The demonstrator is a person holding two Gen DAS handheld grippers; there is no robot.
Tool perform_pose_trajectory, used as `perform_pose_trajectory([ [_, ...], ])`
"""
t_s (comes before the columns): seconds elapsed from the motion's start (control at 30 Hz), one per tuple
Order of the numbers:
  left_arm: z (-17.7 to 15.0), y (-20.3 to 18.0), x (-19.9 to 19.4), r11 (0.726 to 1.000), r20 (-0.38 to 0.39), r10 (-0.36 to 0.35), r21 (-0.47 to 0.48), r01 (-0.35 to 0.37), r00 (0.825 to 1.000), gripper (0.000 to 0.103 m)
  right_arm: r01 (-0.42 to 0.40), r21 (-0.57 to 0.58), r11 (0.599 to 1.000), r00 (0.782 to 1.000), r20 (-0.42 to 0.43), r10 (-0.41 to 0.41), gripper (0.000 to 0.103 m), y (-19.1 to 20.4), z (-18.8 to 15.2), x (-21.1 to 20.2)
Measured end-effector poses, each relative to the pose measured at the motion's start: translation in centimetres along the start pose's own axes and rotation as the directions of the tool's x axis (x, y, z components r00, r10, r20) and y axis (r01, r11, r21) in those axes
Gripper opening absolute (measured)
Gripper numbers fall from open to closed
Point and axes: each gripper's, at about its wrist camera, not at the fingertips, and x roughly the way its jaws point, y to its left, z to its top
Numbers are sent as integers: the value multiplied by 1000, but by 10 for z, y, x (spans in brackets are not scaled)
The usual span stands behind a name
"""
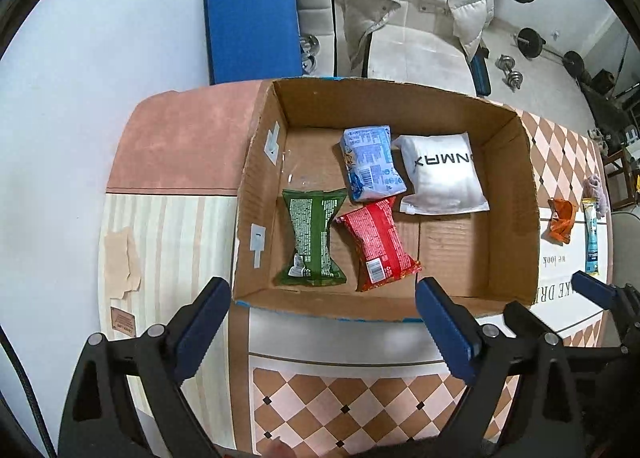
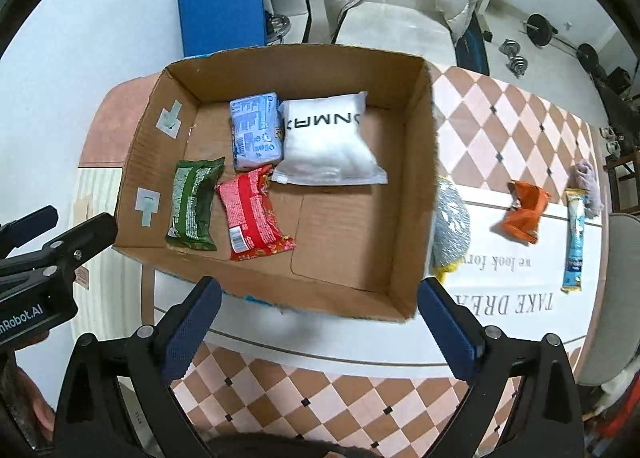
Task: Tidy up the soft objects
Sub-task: 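Grasp the silver sponge with the left tool while the right grasps the orange bag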
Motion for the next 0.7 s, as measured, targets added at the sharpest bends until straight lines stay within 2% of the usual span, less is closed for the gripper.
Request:
perform_pose_trajectory([
  [0.23, -18, -3, -17, 1000, 31, -2, -25, 3, 1000, 95, 9, 4, 1000, 998, 63, -9, 103, -6, -16, -27],
  [0.43, -19, -24, -36, 999, 48, -29, -14, 30, 998, 95, -70, 20, 997, 994, 87, 68, 103, -17, -26, -48],
  [0.57, -7, -68, -47, 998, 64, -40, 51, 37, 997, 95, -120, 88, 989, 987, 118, 109, 103, -59, -32, -64],
  [0.7, 8, -135, -45, 989, 65, -81, 129, 72, 995, 95, -103, 204, 973, 987, 140, 75, 103, -128, -42, -76],
])
